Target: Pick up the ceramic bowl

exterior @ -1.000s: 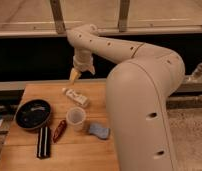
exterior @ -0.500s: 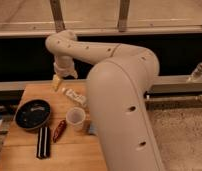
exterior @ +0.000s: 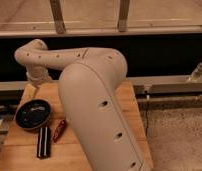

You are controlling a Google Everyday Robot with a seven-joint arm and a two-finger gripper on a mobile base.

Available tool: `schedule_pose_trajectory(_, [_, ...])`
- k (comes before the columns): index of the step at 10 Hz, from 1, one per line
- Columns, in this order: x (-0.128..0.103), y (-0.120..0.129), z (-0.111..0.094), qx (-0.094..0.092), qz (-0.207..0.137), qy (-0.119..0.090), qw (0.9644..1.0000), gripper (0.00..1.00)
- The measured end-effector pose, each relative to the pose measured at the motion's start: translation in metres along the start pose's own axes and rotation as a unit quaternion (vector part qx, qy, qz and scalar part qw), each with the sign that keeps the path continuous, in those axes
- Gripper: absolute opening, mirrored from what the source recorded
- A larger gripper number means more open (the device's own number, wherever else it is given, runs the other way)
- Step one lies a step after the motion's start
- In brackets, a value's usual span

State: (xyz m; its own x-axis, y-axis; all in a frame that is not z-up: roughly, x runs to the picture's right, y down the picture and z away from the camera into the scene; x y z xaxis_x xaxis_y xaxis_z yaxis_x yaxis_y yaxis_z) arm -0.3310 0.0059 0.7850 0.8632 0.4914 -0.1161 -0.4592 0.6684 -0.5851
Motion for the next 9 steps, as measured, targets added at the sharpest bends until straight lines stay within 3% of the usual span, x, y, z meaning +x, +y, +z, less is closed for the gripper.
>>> schedule_pose_trajectory(6, [-0.001,0.004,0.007,-0.002,-0.006,0.002,1.0000,0.77])
schedule_pose_trajectory(9, [0.014,0.007,0.047,-0.015,0.010,0.010,0.9998,0.77])
